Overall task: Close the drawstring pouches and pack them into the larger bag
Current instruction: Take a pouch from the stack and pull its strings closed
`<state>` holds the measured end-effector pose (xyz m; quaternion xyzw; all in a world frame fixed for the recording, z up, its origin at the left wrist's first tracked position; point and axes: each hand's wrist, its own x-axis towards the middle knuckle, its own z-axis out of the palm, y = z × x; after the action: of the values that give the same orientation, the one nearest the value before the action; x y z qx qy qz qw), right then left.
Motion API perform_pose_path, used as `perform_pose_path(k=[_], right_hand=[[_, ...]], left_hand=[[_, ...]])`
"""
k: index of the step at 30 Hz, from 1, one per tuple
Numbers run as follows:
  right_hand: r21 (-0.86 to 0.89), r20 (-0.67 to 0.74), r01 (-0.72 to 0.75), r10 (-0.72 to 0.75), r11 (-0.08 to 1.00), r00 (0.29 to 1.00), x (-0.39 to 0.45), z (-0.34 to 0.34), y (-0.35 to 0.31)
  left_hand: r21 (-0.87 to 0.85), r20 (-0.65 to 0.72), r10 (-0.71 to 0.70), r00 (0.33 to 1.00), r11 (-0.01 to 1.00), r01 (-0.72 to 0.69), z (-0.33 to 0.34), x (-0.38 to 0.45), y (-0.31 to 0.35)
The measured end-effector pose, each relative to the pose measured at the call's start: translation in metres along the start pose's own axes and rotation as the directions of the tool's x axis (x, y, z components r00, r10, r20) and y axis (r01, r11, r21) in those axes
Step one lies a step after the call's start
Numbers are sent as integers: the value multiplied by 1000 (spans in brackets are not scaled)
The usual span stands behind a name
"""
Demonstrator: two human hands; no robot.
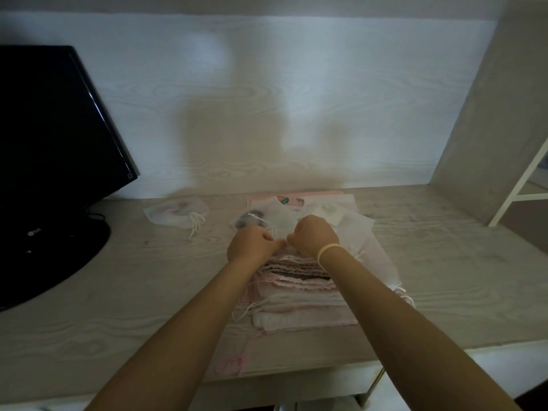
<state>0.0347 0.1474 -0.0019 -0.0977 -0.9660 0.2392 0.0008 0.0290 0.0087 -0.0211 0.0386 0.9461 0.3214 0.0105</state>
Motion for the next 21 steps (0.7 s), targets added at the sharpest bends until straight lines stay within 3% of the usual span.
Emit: perform_pose_path(k=[4,7,11,14,17,21], right_hand=[[-16,14,38,-38,999,999,-7,-1,-4],[-31,11,72,-72,997,997,-8,0,-1],[-4,59,98,-98,995,993,-15,-5,-6],[98,62,127,-133,987,989,-19,-7,-9],[225,-53,156,-148,962,988,-24,-6,-10],[354,-226,184,-107,917,968,-31,-6,-15]], left_hand=[[-71,-6,5,1000,997,-5,1,2,5],[-230,-45,24,999,973,-34,3,4,5],[-535,-184,-17,983,840,-86,-1,-1,5],[-686,-121,23,992,721,-100,-3,-7,10],[-825,-26,-10,1000,566,-16,-5,-7,11],[-847,9,-46,999,531,32,-9,0,9]])
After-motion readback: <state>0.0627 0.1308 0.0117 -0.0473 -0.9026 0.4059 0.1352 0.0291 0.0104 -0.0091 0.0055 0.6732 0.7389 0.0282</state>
